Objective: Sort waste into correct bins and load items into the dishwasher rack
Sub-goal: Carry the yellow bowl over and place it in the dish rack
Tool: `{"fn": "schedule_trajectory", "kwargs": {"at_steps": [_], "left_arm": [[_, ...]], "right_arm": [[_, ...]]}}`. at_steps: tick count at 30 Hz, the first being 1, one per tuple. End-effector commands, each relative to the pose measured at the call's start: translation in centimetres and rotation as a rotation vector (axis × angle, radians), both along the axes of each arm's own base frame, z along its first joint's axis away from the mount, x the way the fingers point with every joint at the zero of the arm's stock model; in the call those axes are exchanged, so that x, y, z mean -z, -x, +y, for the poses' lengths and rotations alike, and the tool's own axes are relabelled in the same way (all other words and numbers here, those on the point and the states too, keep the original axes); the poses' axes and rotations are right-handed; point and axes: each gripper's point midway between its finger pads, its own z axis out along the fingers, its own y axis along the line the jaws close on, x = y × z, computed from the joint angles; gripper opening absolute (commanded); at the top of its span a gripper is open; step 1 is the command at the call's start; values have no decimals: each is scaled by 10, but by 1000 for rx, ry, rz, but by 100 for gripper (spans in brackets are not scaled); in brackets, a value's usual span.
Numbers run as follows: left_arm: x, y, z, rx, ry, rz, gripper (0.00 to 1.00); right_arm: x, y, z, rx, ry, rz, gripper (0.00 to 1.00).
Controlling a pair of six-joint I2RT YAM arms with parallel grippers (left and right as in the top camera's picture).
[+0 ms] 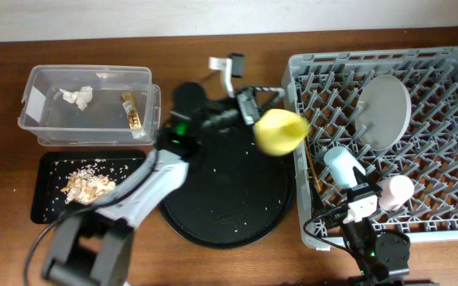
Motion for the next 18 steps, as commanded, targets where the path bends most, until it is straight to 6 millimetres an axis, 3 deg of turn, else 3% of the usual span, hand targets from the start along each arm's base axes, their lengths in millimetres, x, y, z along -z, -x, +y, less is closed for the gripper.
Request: {"fn": "schedule_trajectory", "kwargs": {"at_steps": [1, 3, 5, 8, 11, 13, 14, 15, 17, 18], "left_arm": [[23, -7, -51, 77, 51, 140, 12], [22, -3, -71, 146, 53, 123, 11], [19, -9, -66, 134, 38, 47, 13], [19, -24, -32, 161, 28, 31, 25], [18, -26, 1, 226, -9, 33, 40], [42, -30, 22, 164, -137, 97, 40], [62, -35, 37, 77, -244, 161, 40], [96, -35, 68, -73, -464, 219, 40], [123, -26, 104, -197, -713, 256, 41], [131, -14, 112, -188, -807, 248, 44]], "right_arm": [[2, 0, -1, 1, 4, 0, 98], [2, 0, -1, 1, 4, 0, 98], [2, 0, -1, 1, 4, 0, 98], [2, 0, -1, 1, 4, 0, 98], [2, 0, -1, 1, 4, 0, 98], [2, 0, -1, 1, 4, 0, 98], [2, 0, -1, 1, 4, 0, 98], [2, 0, -1, 1, 4, 0, 98], [2, 0, -1, 1, 4, 0, 98], [2, 0, -1, 1, 4, 0, 98]]}}
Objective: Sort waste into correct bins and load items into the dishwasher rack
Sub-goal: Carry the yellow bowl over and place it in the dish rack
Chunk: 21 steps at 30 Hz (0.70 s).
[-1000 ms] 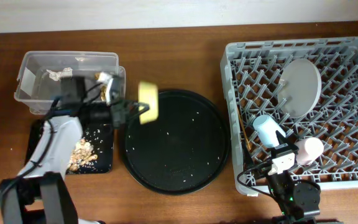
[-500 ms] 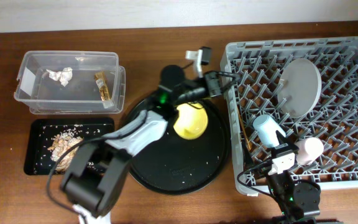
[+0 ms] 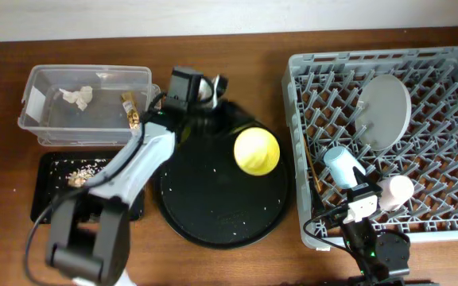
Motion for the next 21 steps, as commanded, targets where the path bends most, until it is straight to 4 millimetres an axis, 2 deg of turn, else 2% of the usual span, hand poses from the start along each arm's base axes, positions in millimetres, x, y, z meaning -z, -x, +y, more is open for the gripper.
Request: {"fn": "schedule_trajectory", "kwargs": {"at_steps": [1, 3, 6, 7, 10, 13, 14, 18, 21], "left_arm": [[5, 5, 36, 53, -352, -224, 45], [23, 17, 41, 61, -455, -173, 45], [30, 25, 34, 92, -544, -206, 44], [29, 37, 16, 171, -524, -232, 40], [31, 65, -17, 390, -570, -365, 40], [43, 71, -25, 465, -745, -478, 41], [54, 77, -35, 532, -756, -499, 41], [89, 82, -54, 598, -747, -483, 42], [99, 87, -58, 671, -737, -493, 41]], "right_arm": [[2, 0, -1, 1, 4, 1, 98], [2, 0, -1, 1, 4, 1, 98], [2, 0, -1, 1, 4, 1, 98], [2, 0, -1, 1, 4, 1, 98], [2, 0, -1, 1, 4, 1, 98], [2, 0, -1, 1, 4, 1, 98], [2, 0, -1, 1, 4, 1, 98], [2, 0, -1, 1, 4, 1, 98], [2, 0, -1, 1, 4, 1, 98]]}}
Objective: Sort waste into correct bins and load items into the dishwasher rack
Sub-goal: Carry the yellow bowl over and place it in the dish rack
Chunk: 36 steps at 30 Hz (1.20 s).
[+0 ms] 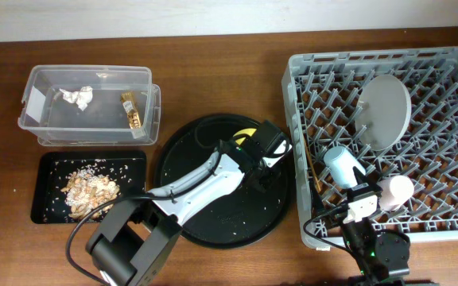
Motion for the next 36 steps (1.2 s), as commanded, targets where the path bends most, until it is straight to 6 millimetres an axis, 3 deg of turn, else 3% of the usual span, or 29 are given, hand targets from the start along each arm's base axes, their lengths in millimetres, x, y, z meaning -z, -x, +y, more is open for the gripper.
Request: {"fn": "schedule_trajectory", "kwargs": {"at_steps": [1, 3, 5, 9, 11, 12, 13, 17, 19, 22, 25, 28, 34, 36], "left_arm": [[4, 2, -4, 101, -19, -22, 42], [5, -3, -1, 93, -39, -48, 40], [13, -7, 1, 93, -67, -61, 20], [43, 1, 10, 121, -136, 0, 17], [43, 2, 10, 121, -137, 2, 9], [39, 0, 9, 113, -132, 1, 0], [35, -1, 8, 104, -129, 2, 0], [-41, -23, -10, -11, -37, -30, 0], [-111, -42, -32, -22, 167, -38, 0], [-179, -61, -60, -28, 549, 68, 0], [-211, -88, -74, -26, 829, 160, 0], [-231, -87, -110, 100, 1075, 304, 0], [-203, -69, -188, 17, 1276, 617, 0], [-199, -71, -197, -32, 1326, 656, 0]], "right_arm": [[2, 0, -1, 1, 4, 1, 98], [2, 0, -1, 1, 4, 1, 98], [2, 0, -1, 1, 4, 1, 98], [2, 0, -1, 1, 4, 1, 98], [2, 0, -1, 1, 4, 1, 98], [2, 0, -1, 1, 4, 1, 98], [2, 0, -1, 1, 4, 1, 98], [2, 0, -1, 1, 4, 1, 98], [2, 0, -1, 1, 4, 1, 98], [2, 0, -1, 1, 4, 1, 98], [2, 0, -1, 1, 4, 1, 98], [2, 0, -1, 1, 4, 1, 98], [2, 0, -1, 1, 4, 1, 98], [2, 0, -1, 1, 4, 1, 98]]}}
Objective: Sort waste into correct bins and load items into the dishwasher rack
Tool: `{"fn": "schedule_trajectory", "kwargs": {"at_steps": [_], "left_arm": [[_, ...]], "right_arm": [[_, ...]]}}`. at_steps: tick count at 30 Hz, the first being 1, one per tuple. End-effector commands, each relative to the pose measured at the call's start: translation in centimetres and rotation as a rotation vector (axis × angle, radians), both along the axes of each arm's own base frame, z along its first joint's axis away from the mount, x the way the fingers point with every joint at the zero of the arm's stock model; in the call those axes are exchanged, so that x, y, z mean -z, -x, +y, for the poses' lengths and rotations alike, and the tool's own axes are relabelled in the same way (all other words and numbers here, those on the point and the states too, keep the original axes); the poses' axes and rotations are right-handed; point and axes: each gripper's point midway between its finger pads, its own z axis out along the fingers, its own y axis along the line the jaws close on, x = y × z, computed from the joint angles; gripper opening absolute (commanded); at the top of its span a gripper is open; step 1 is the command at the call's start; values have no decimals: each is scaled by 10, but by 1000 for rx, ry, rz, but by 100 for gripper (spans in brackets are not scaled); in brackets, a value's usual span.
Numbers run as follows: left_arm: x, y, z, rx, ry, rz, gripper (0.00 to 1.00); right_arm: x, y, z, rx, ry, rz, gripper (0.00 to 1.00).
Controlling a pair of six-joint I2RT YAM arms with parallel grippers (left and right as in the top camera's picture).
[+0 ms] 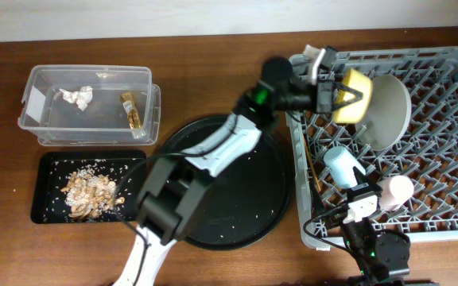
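Observation:
A yellow bowl (355, 82) hangs over the back left part of the grey dishwasher rack (452, 214), right beside the upright grey plate (388, 111). My left gripper (347, 86) is shut on the bowl, with its arm stretched across the round black tray (237, 214). A pale blue cup (342, 167) and a white cup (396, 191) lie in the rack's front left. My right gripper (362, 205) sits low at the rack's front edge next to the white cup. Its fingers are too small to read.
A clear bin (86, 107) at the back left holds crumpled paper and a wrapper. In front of it, a black rectangular tray (90, 187) carries food scraps. Crumbs dot the round tray. A thin wooden stick (315, 171) leans at the rack's left wall.
My left gripper was down over the yellow bowl on the round tray. Now it holds the bowl above the rack's back left, next to the grey plate. The right arm has not moved.
First my left gripper held the yellow bowl over the tray's back right. Then the bowl lay on the tray with the gripper away at the tray's back left. After that the gripper was over the bowl, and now the bowl is held above the rack.

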Motion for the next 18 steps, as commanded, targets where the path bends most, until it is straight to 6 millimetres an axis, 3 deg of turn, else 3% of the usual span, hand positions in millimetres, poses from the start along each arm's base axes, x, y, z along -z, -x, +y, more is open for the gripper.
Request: {"fn": "schedule_trajectory", "kwargs": {"at_steps": [1, 6, 10, 14, 16, 17, 18], "left_arm": [[13, -3, -16, -21, 19, 287, 0], [29, -34, -3, -127, -6, 340, 0], [75, -65, 24, -234, -151, 433, 0], [92, -76, 36, -242, -170, 454, 1], [97, -74, 40, -217, -181, 472, 17], [98, -75, 43, -211, -185, 479, 58], [96, -77, 45, -207, -180, 479, 93]], "right_arm": [[2, 0, -1, 1, 4, 1, 98], [2, 0, -1, 1, 4, 1, 98], [2, 0, -1, 1, 4, 1, 98], [2, 0, -1, 1, 4, 1, 98], [2, 0, -1, 1, 4, 1, 98], [2, 0, -1, 1, 4, 1, 98], [2, 0, -1, 1, 4, 1, 98]]}}
